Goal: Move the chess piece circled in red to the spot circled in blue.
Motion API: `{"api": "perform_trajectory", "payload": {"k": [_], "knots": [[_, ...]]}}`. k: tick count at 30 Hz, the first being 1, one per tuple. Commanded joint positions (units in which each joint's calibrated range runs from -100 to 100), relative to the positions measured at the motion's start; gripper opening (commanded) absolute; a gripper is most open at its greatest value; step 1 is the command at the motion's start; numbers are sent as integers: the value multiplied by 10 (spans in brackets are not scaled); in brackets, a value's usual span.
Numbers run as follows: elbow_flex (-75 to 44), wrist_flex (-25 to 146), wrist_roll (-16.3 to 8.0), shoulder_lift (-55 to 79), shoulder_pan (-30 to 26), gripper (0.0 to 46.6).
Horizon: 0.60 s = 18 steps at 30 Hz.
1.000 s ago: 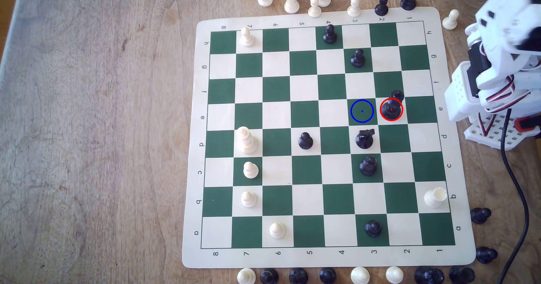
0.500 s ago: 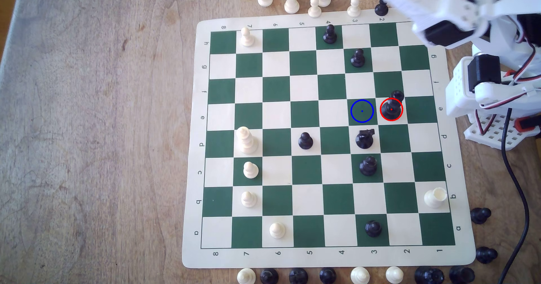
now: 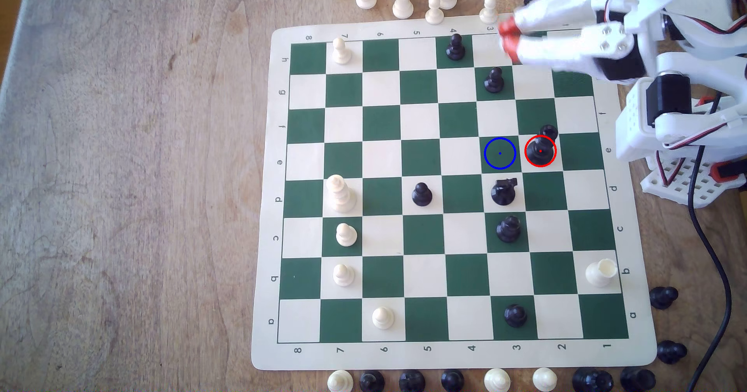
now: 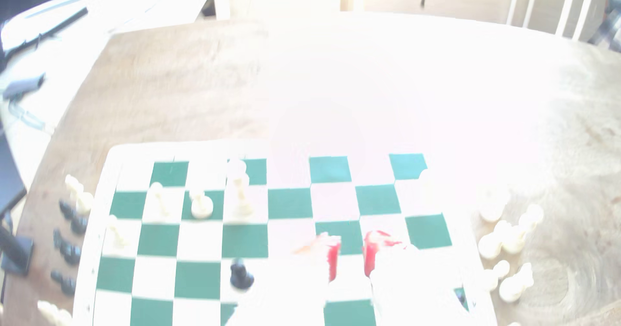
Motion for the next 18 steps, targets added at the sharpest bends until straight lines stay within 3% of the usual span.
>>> {"api": "perform_trajectory", "payload": {"k": [1,4,7,14,16,17,18], "knots": [[-44,89,40,14,-3,132],[-48,129,69,29,-6,144],[-78,166,63,92,0,136],[-98,199,10,171,3,137],[-106,208,-13,195,1,137],[-112,205,-44,215,1,142],[-122,211,-54,230,1,137]]}}
